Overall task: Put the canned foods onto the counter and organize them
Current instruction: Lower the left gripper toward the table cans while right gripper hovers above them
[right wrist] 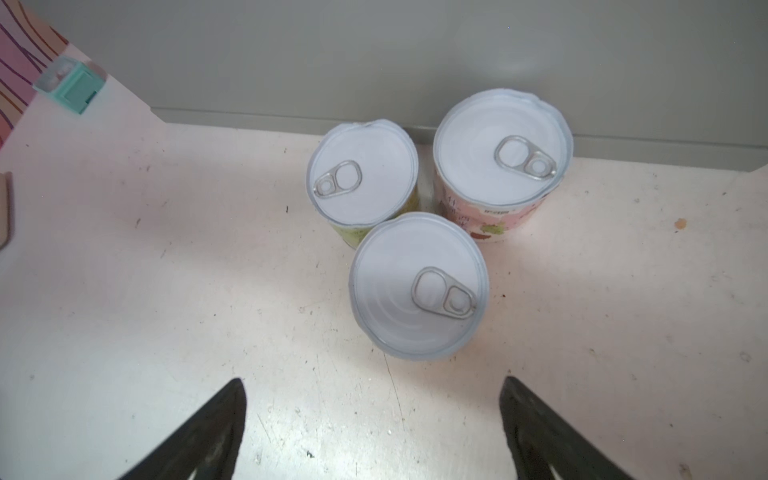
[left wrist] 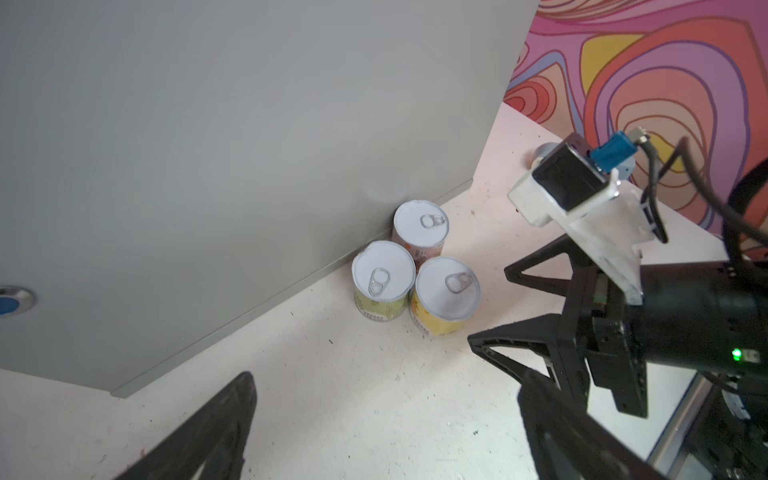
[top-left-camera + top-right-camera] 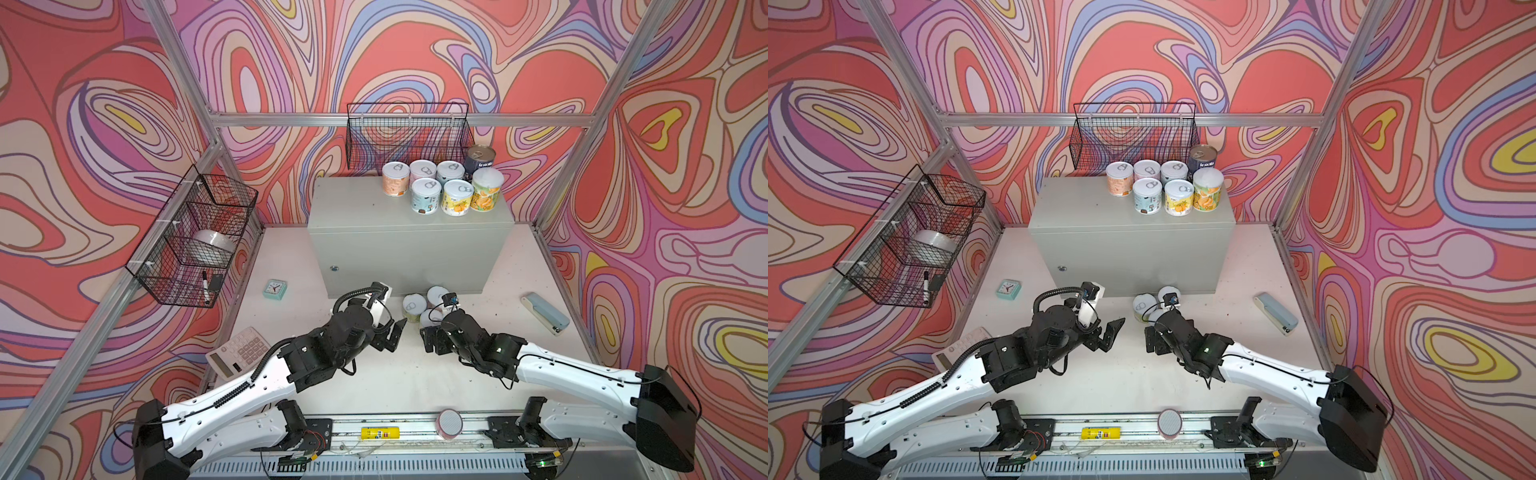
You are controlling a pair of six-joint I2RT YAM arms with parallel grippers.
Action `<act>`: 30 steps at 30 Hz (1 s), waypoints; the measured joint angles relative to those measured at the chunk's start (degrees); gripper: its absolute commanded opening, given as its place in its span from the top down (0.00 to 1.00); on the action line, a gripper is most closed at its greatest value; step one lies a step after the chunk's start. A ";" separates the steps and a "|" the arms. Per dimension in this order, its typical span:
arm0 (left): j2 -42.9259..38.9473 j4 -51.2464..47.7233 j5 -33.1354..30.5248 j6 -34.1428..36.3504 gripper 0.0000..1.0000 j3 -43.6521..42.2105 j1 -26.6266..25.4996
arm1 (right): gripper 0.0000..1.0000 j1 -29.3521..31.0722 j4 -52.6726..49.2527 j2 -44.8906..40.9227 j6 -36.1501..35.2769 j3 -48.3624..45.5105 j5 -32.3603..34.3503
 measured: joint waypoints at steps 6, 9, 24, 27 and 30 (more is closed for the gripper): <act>-1.97 0.37 -1.03 -1.07 0.00 -5.18 -2.56 | 0.02 0.48 -0.98 2.43 1.05 -0.15 3.04; -3.08 1.64 -1.79 -1.46 0.00 -6.58 -3.39 | 0.02 0.48 -0.81 2.82 1.29 -0.20 3.69; -5.75 2.43 -5.73 -2.73 0.00 -10.58 -5.75 | 0.02 0.48 1.49 4.11 1.38 -2.64 4.11; -7.30 2.78 -6.25 -3.15 0.00 -11.15 -6.03 | 0.02 0.48 1.86 4.90 0.72 -2.64 4.09; -8.87 4.72 -6.19 -3.67 0.00 -13.99 -6.10 | 0.02 0.50 2.08 5.11 0.20 -2.64 4.09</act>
